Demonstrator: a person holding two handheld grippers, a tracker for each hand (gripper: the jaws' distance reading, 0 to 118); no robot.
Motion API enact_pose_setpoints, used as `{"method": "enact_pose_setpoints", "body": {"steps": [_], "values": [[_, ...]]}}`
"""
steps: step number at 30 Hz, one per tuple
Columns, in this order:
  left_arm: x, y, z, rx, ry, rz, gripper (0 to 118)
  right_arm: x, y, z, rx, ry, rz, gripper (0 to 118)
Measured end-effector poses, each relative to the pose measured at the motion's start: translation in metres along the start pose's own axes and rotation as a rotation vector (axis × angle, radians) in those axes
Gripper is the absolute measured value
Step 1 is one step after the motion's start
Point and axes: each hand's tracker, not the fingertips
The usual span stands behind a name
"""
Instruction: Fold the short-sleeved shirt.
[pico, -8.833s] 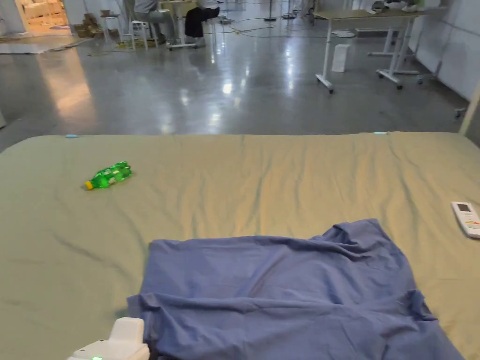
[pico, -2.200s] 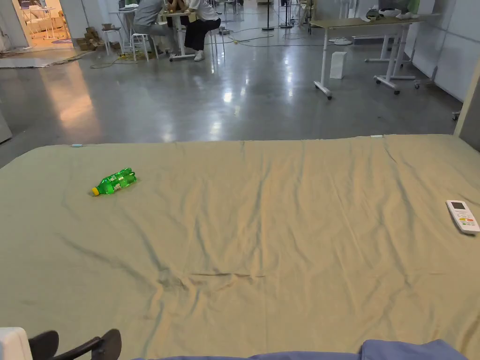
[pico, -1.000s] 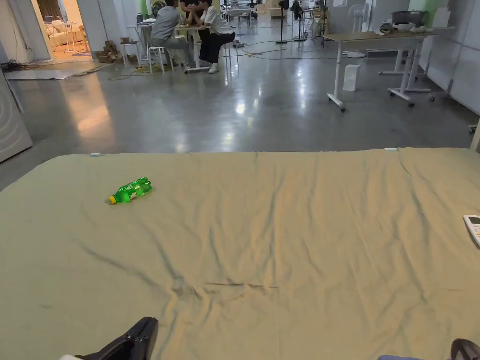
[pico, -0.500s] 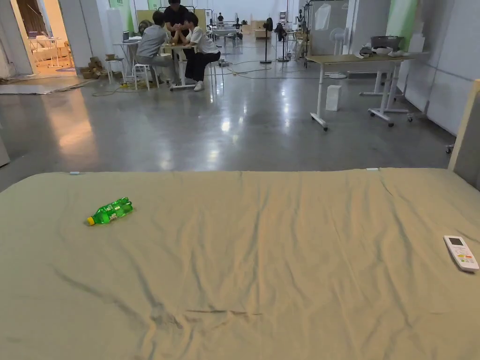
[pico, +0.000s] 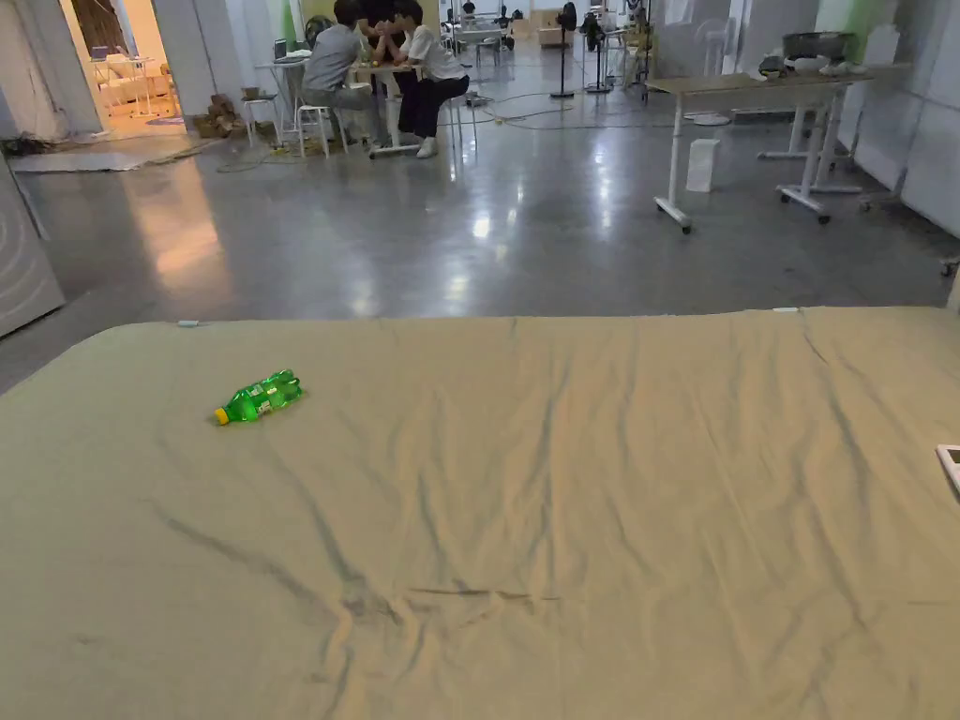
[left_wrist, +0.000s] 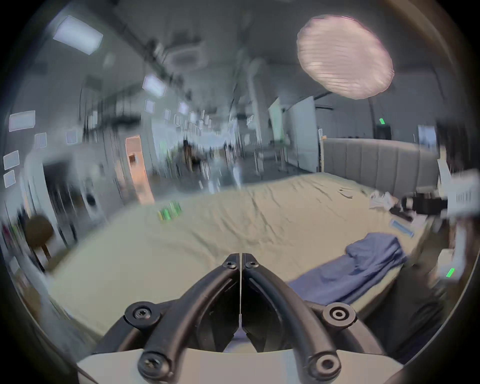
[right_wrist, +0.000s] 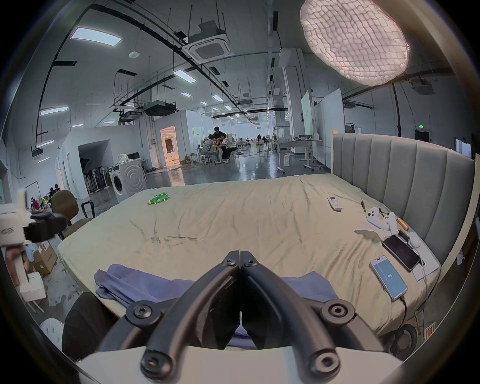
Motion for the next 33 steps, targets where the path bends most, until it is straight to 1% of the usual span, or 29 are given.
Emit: {"method": "enact_pose_setpoints", "body": {"steps": [1, 2, 3, 4, 5, 6, 7, 8, 10, 11, 13, 17, 18, 19, 21, 22, 23, 24, 25, 26, 27, 28, 29, 33], "values": [[-0.021, -0.004, -0.017, -0.098, -0.054, 0.108, 4, 0.001, -0.001, 0.0, -0.005, 0.003, -0.007, 0], [-0.04, -0.011, -0.032, -0.141, -0.078, 0.166, 16, 0.002, -0.002, 0.0, -0.007, 0.006, -0.01, 0], [-0.059, -0.021, -0.049, -0.192, -0.093, 0.236, 35, 0.003, -0.005, 0.0, -0.013, 0.012, -0.018, 0], [-0.075, -0.031, -0.066, -0.243, -0.114, 0.298, 70, 0.004, -0.006, 0.0, -0.018, 0.015, -0.021, 0], [-0.088, -0.04, -0.081, -0.304, -0.127, 0.354, 90, 0.004, -0.008, 0.001, -0.024, 0.013, -0.02, 0], [-0.093, -0.048, -0.088, -0.328, -0.133, 0.389, 101, 0.004, -0.009, 0.001, -0.032, 0.011, -0.018, 0], [-0.104, -0.057, -0.098, -0.339, -0.149, 0.436, 102, 0.003, -0.009, 0.002, -0.038, 0.007, -0.015, 0], [-0.114, -0.064, -0.105, -0.322, -0.148, 0.507, 102, 0.003, -0.01, 0.004, -0.044, 0.005, -0.015, 0], [-0.133, -0.078, -0.118, -0.348, -0.142, 0.631, 102, 0.005, -0.012, 0.005, -0.054, 0.001, -0.019, 0], [-0.142, -0.083, -0.125, -0.349, -0.125, 0.685, 102, 0.006, -0.014, 0.006, -0.06, -0.002, -0.024, 0], [-0.154, -0.092, -0.135, -0.366, -0.139, 0.765, 102, 0.008, -0.017, 0.005, -0.071, -0.002, -0.039, 0], [-0.159, -0.12, -0.161, -0.399, -0.353, 1.002, 102, 0.009, -0.021, 0.002, -0.091, 0.005, -0.072, 0], [-0.127, -0.109, -0.149, -0.399, -0.327, 1.019, 102, 0.009, -0.022, 0.002, -0.095, 0.005, -0.071, 0], [-0.124, -0.111, -0.151, -0.362, -0.306, 1.022, 102, 0.008, -0.022, 0.001, -0.099, 0.005, -0.066, 0], [-0.123, -0.11, -0.149, -0.313, -0.321, 1.077, 102, 0.007, -0.022, 0.001, -0.108, 0.004, -0.048, 0], [-0.125, -0.114, -0.149, -0.308, -0.334, 1.106, 99, 0.007, -0.022, 0.001, -0.109, 0.006, -0.044, 0], [-0.125, -0.115, -0.149, -0.313, -0.33, 1.115, 91, 0.007, -0.022, 0.001, -0.111, 0.007, -0.045, 0], [-0.125, -0.117, -0.148, -0.315, -0.327, 1.118, 70, 0.008, -0.022, 0.0, -0.114, 0.009, -0.05, 0], [-0.123, -0.12, -0.147, -0.326, -0.271, 1.123, 20, 0.009, -0.023, -0.001, -0.118, 0.012, -0.058, 0], [-0.115, -0.121, -0.151, -0.354, -0.226, 1.119, 10, 0.009, -0.023, -0.002, -0.121, 0.012, -0.064, 0], [-0.113, -0.124, -0.151, -0.352, -0.237, 1.129, 10, 0.01, -0.024, -0.002, -0.123, 0.009, -0.067, 0], [-0.111, -0.128, -0.15, -0.347, -0.294, 1.173, 10, 0.01, -0.025, -0.002, -0.125, 0.008, -0.068, 0], [-0.108, -0.13, -0.146, -0.319, -0.303, 1.207, 10, 0.01, -0.025, -0.002, -0.129, 0.007, -0.067, 0], [-0.112, -0.118, -0.132, -0.275, -0.302, 1.197, 9, 0.01, -0.027, -0.001, -0.153, 0.002, -0.052, 0]]}}
